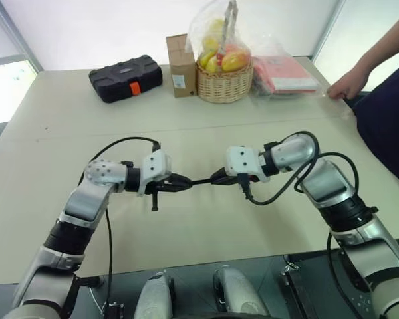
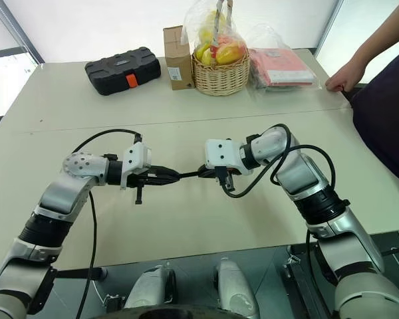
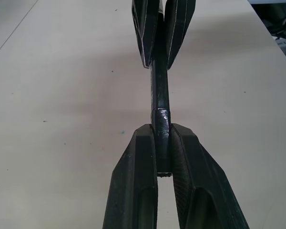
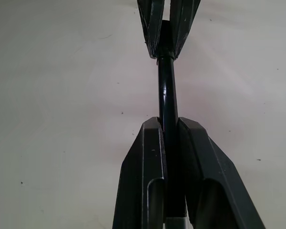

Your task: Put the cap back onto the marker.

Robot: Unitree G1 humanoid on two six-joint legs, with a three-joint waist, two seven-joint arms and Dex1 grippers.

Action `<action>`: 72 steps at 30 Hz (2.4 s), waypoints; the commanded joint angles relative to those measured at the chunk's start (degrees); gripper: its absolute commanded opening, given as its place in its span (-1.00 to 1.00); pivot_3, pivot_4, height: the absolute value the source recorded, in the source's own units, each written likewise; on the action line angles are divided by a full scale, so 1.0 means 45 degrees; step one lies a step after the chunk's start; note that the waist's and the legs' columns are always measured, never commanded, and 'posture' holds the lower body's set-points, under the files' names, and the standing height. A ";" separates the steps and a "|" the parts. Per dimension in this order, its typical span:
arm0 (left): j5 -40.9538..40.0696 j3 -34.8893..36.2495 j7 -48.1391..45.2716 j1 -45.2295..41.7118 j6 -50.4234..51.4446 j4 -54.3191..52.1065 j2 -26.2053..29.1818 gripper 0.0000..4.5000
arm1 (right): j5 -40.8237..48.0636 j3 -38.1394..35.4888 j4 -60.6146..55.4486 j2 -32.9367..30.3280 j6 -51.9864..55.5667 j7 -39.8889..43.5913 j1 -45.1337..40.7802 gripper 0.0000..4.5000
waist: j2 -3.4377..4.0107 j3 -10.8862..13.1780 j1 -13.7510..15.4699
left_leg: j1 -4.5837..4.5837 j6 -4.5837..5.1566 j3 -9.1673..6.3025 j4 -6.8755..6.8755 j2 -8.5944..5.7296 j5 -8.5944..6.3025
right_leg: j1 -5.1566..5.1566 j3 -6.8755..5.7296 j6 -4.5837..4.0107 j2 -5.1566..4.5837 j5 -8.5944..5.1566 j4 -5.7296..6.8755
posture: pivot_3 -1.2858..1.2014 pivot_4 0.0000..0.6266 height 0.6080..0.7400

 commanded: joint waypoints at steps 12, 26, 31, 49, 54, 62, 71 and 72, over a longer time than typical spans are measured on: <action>-0.0423 -0.0082 0.0289 -0.0379 -0.1968 -0.0479 -0.0919 -1.00 | 0.0401 0.0469 -0.1260 0.0570 -0.0318 0.0387 0.0023 -0.98 | 0.0000 0.0000 0.0013 | 0.0000 0.0000 0.0000 0.0002 0.0000 0.0000 | 0.0002 0.0000 -0.0001 -0.0001 0.0000 0.0000 | 0.03 -0.52 1.00; -0.0546 -0.0085 0.0312 -0.0458 -0.1545 -0.0732 -0.0885 -1.00 | 0.0078 0.0590 -0.1219 0.0577 -0.0539 0.0424 0.0198 -0.98 | 0.0000 0.0000 0.0009 | 0.0001 0.0000 0.0000 0.0001 0.0000 0.0000 | 0.0002 0.0000 -0.0001 0.0000 0.0000 0.0001 | 0.03 -0.52 1.00; -0.0615 0.0164 0.0447 -0.0203 -0.1225 -0.0795 -0.0715 -1.00 | -0.0003 0.0342 -0.0883 0.0419 -0.0649 0.0411 0.0179 -0.98 | 0.0000 0.0000 0.0007 | 0.0001 0.0000 0.0000 0.0002 0.0000 0.0000 | 0.0002 0.0000 -0.0001 0.0000 0.0000 0.0001 | 0.03 -0.52 1.00; -0.1217 0.1523 0.1765 0.1879 -0.0758 -0.1877 0.0408 0.99 | 0.0473 -0.2815 0.1347 -0.1343 0.0024 -0.1661 0.0733 -1.00 | -0.0003 -0.0004 0.0076 | 0.0006 0.0000 0.0002 0.0003 -0.0001 0.0000 | 0.0010 0.0002 -0.0003 -0.0014 -0.0001 -0.0002 | 0.03 -0.52 1.00; -0.1438 0.1389 0.2362 0.1659 -0.0155 -0.1836 -0.0070 0.99 | 0.1909 -0.5616 0.0210 -0.0394 0.2819 -0.4536 0.2107 -1.00 | -0.0005 -0.0006 0.0075 | 0.0007 -0.0001 -0.0002 0.0003 -0.0001 0.0001 | 0.0017 0.0003 -0.0001 -0.0012 0.0001 0.0000 | 0.03 -0.52 1.00; -0.1765 0.1454 0.2628 0.1067 0.0364 -0.1305 -0.0505 0.99 | 0.3027 -0.8907 -0.0822 0.1136 0.4413 -0.8728 0.4089 -1.00 | 0.0001 -0.0011 0.0042 | 0.0012 -0.0002 -0.0010 -0.0001 -0.0015 0.0001 | 0.0025 0.0006 0.0001 -0.0012 0.0002 0.0000 | 0.03 -0.52 1.00; -0.1866 0.1116 0.2342 0.0738 0.0559 -0.0985 -0.0612 0.99 | 0.3229 -0.9098 -0.1621 0.2286 0.4361 -1.0714 0.5838 -1.00 | 0.0009 -0.0014 -0.0020 | 0.0018 -0.0002 -0.0022 -0.0011 -0.0016 0.0001 | 0.0027 0.0008 0.0004 -0.0004 0.0001 0.0000 | 0.03 -0.52 1.00; -0.1872 0.1110 0.2322 0.0731 0.0571 -0.0983 -0.0612 0.99 | 0.3269 -0.9091 -0.1565 0.2389 0.4350 -1.0833 0.5924 -1.00 | 0.0008 -0.0014 -0.0018 | 0.0016 -0.0002 -0.0021 -0.0009 -0.0016 0.0001 | 0.0027 0.0008 0.0005 -0.0005 0.0001 -0.0001 | 0.03 -0.52 1.00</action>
